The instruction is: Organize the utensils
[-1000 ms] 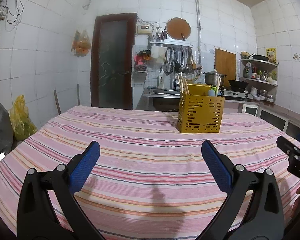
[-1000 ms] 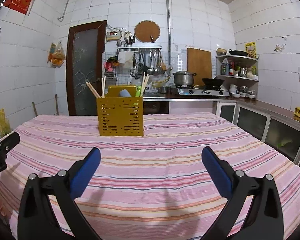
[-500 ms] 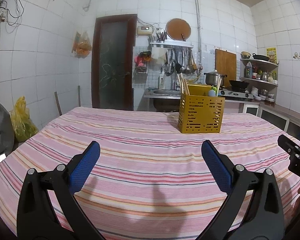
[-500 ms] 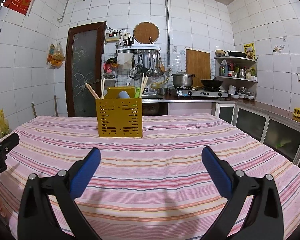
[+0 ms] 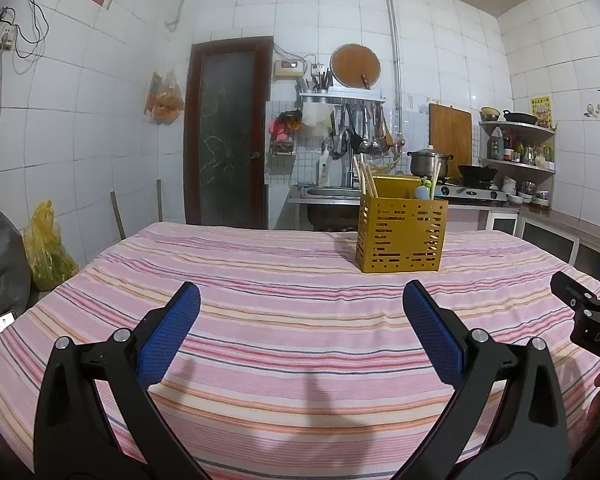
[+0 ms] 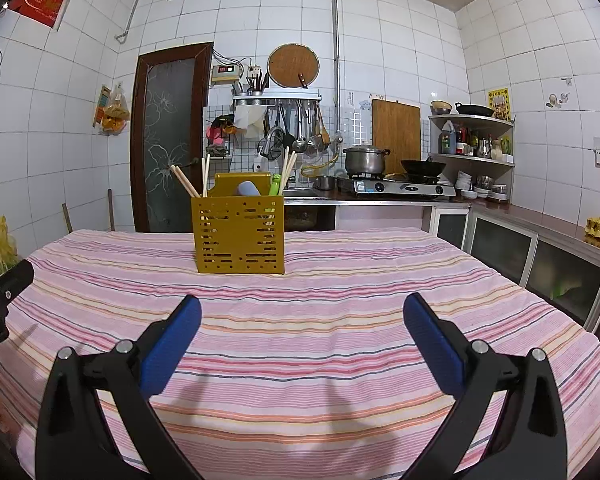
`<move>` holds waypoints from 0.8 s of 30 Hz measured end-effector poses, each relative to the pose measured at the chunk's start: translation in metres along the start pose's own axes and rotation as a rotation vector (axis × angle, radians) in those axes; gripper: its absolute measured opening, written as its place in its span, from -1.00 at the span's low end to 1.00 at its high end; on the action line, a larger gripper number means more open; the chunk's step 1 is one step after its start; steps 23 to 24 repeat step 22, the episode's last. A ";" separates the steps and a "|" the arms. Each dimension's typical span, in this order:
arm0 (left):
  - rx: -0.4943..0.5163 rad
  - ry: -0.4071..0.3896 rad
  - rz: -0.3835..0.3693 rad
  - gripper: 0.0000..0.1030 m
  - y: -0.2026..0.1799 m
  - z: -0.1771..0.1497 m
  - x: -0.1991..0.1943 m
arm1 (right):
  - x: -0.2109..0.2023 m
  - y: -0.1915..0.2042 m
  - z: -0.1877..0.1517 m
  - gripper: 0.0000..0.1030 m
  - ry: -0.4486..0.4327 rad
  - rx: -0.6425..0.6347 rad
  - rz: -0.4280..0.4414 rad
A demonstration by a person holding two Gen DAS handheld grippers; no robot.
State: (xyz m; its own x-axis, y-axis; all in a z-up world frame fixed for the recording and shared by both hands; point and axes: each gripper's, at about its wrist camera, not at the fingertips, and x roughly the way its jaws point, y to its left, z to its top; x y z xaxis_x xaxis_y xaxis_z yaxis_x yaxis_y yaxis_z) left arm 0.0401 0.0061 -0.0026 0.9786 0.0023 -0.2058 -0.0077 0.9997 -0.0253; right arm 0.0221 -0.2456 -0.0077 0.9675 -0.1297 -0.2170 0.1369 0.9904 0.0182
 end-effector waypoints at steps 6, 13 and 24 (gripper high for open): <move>-0.001 -0.002 0.001 0.90 -0.001 -0.001 -0.001 | 0.000 -0.001 0.001 0.92 -0.004 0.000 -0.001; 0.001 -0.003 0.003 0.90 -0.001 0.000 -0.002 | 0.000 -0.002 0.001 0.92 -0.009 0.000 0.000; 0.006 -0.010 0.008 0.90 -0.002 0.002 -0.004 | 0.000 -0.002 0.001 0.92 -0.009 -0.001 -0.001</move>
